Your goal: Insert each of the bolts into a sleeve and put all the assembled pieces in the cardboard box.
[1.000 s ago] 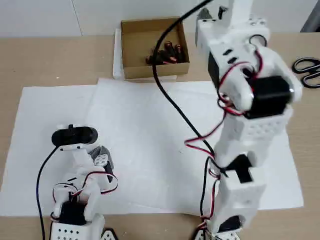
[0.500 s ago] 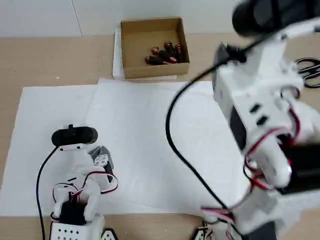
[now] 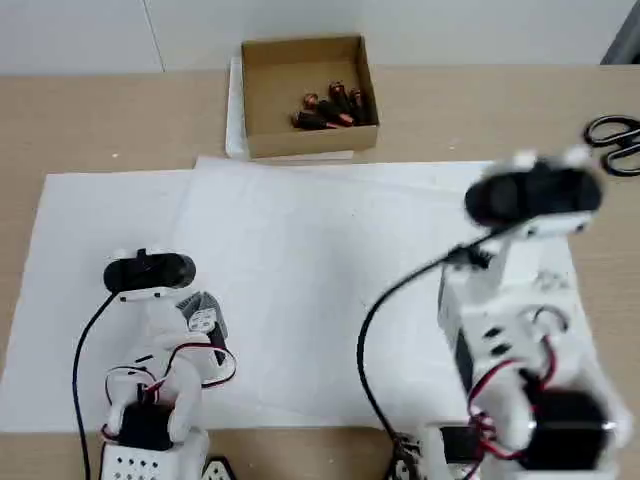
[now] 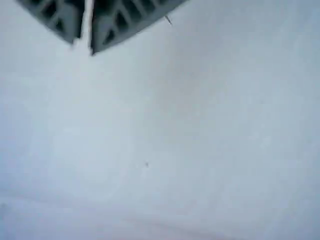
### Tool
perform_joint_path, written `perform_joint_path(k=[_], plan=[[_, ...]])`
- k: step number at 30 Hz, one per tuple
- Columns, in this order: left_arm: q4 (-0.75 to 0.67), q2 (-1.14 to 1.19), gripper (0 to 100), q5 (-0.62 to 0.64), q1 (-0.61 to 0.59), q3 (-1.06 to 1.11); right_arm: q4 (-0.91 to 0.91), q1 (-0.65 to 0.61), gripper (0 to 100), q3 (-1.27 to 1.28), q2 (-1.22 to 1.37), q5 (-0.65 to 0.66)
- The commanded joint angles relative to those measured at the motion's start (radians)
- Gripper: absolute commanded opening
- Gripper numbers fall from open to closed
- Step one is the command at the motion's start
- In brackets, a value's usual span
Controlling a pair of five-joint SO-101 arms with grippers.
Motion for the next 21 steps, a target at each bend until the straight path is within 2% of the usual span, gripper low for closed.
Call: perform_joint_path(k=[1, 6, 9, 21], plan=[[-0.028, -0.009, 1, 0.008, -0.005, -0.005, -0.174, 0.007, 0.5, 0.405, -0.286, -0.003], [-0.028, -0.009, 1, 0.008, -0.005, -0.005, -0.302, 0.005, 0.5, 0.756, -0.665, 0.015], [-0.028, -0.009, 1, 0.008, -0.005, -0.005, -0.332, 0.010, 0.4, 0.770, -0.639, 0.052], [-0.028, -0.009, 1, 0.008, -0.005, -0.005, -0.466, 0.022, 0.4, 1.092, -0.661, -0.003]])
